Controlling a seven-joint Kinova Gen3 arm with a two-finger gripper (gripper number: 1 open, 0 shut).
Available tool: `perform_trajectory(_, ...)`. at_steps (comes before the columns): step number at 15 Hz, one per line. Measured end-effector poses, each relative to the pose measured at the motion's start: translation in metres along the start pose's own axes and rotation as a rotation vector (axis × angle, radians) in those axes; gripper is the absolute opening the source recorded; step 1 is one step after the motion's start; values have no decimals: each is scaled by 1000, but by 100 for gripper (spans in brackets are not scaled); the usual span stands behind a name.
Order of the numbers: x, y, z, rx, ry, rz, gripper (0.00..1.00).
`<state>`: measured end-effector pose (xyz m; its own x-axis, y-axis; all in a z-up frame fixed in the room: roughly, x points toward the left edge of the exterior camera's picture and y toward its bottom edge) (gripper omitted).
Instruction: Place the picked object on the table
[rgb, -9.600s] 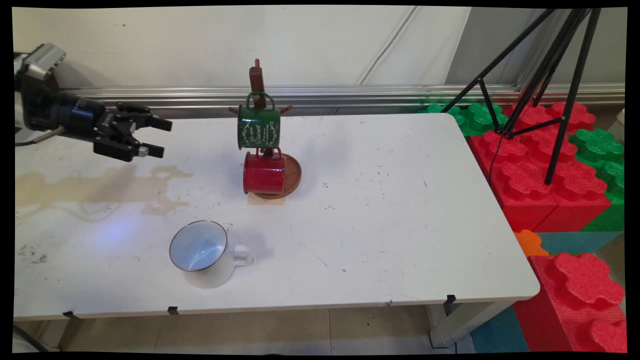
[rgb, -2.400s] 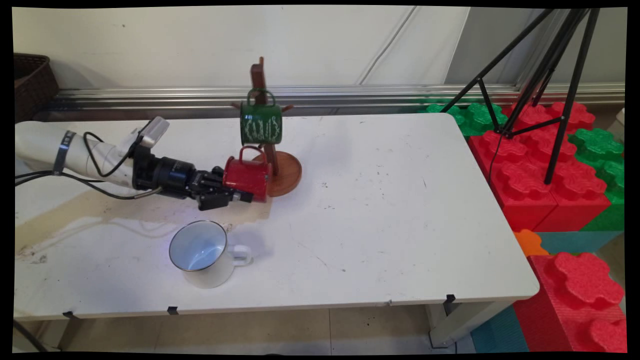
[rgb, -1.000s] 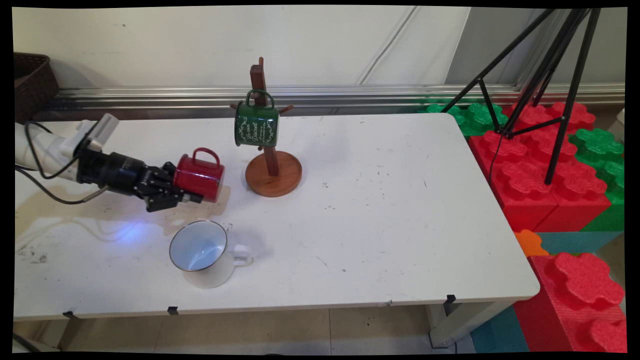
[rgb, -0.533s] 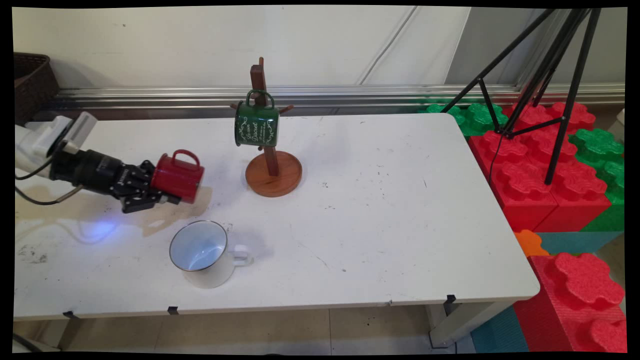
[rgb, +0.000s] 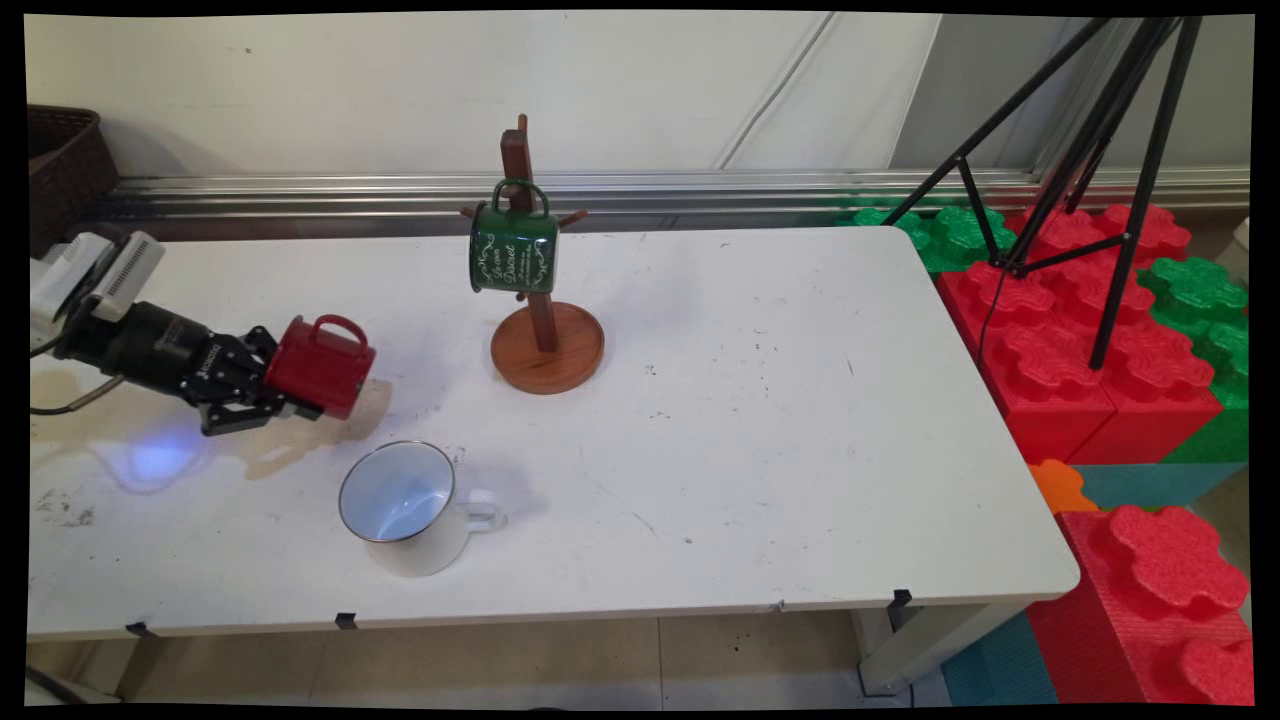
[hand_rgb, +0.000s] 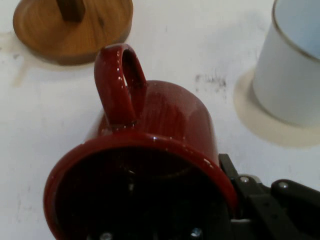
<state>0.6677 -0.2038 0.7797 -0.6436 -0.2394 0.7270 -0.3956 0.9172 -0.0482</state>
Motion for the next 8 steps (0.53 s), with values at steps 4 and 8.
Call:
perform_trajectory(4, -1, 1, -11, 5, -67, 48, 0)
perform_trajectory(8, -2, 0, -18, 13, -114, 82, 0)
